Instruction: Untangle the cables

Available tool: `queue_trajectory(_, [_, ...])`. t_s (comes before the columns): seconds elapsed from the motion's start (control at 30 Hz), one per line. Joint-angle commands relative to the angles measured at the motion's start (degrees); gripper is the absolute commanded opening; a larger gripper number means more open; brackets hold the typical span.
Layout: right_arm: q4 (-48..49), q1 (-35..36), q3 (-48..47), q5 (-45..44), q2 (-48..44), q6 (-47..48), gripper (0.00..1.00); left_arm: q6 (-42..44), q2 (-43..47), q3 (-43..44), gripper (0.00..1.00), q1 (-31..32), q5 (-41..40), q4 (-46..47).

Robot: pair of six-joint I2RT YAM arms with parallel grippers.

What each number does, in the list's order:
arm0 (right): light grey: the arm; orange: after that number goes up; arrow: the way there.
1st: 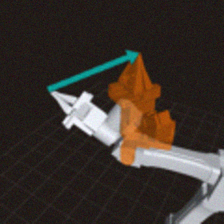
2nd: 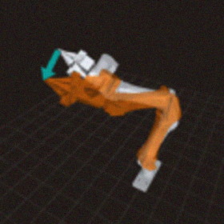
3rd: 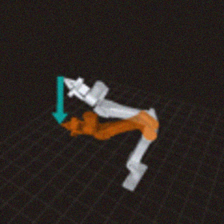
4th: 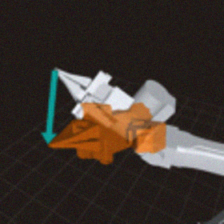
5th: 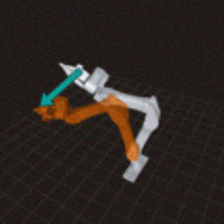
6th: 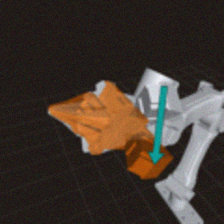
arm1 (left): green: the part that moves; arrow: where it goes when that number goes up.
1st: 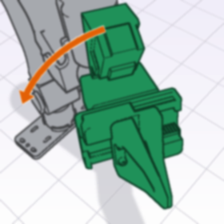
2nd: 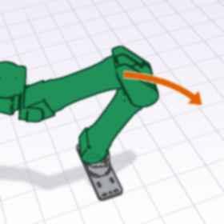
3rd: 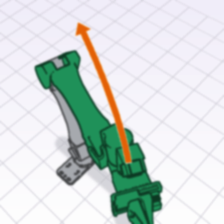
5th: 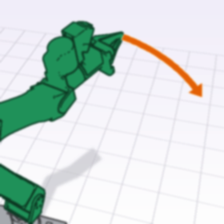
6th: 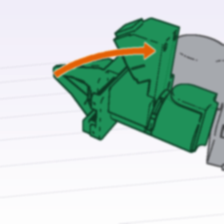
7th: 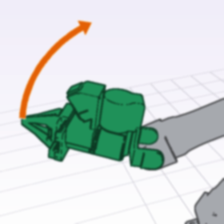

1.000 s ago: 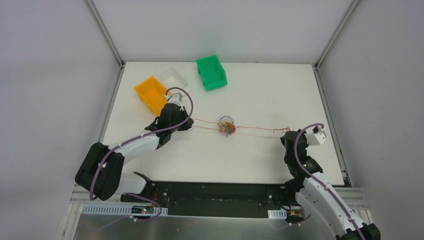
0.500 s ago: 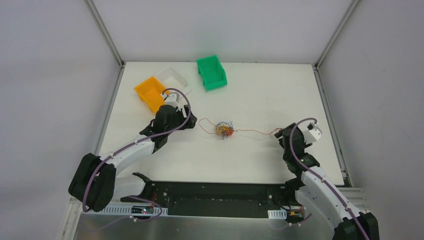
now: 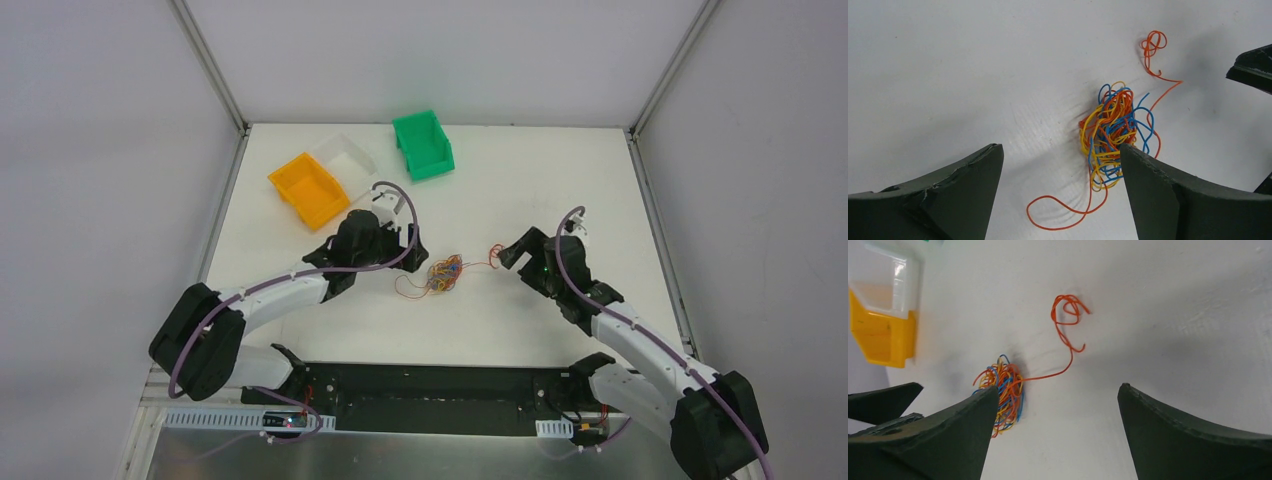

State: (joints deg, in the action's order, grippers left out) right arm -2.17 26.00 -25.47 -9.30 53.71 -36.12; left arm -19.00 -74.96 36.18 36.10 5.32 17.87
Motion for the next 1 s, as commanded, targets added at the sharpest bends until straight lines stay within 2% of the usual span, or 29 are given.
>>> queue_trajectory(0.0, [1.9, 1.7, -1.7, 7.6, 1.2, -10.0, 0.92, 3.1, -1.6, 2.9, 0.89, 0.9, 6.1, 3.3])
queue_trajectory(0.17, [6.8, 3.5, -1.2, 6.4, 5.4, -17.2, 0.86, 3.6, -6.5, 6.9, 0.91, 1.9, 14.6, 2.1])
queue_trajectory(0.3, [13.2, 3.6, -0.7, 7.9, 10.9, -23.2, 0.83, 3.0, -11.6, 10.9, 0.90, 2.3, 16.4, -1.8])
queue_trajectory(0.43, [17.9, 3.6, -1.8, 7.4, 18.0, -26.4, 0.75, 2.4, -14.3, 13.1, 0.90, 2.3, 16.5, -4.6])
queue_trajectory(0.53, [19.5, 3.6, -4.4, 8.5, 23.1, -25.9, 0.60, 2.5, -16.5, 15.7, 0.89, 2.3, 15.8, -8.2])
queue_trajectory(0.57, [19.6, 3.6, -5.1, 8.7, 24.3, -25.5, 0.51, 2.6, -17.6, 16.7, 0.89, 2.3, 15.7, -9.6])
queue_trajectory(0.67, [19.7, 3.6, -5.5, 8.1, 25.5, -24.5, 0.11, 3.0, -21.0, 20.4, 0.86, 2.3, 16.9, -14.3])
queue_trajectory(0.7, [19.7, 3.6, -5.1, 7.5, 25.0, -24.1, 0.04, 2.9, -21.7, 21.0, 0.86, 2.3, 16.9, -15.1])
queue_trajectory(0.73, [19.4, 3.6, -4.8, 6.9, 24.5, -23.4, 0.00, 2.7, -22.4, 21.6, 0.85, 2.3, 16.6, -16.0])
queue_trajectory(0.83, [16.3, 3.5, -4.2, 4.8, 21.6, -21.2, 0.00, 2.9, -23.9, 23.1, 0.82, 2.3, 16.4, -17.7])
queue_trajectory(0.97, [15.0, 3.6, -2.7, 4.0, 18.5, -20.1, 0.00, 3.5, -27.3, 26.0, 0.81, 2.2, 22.4, -22.0])
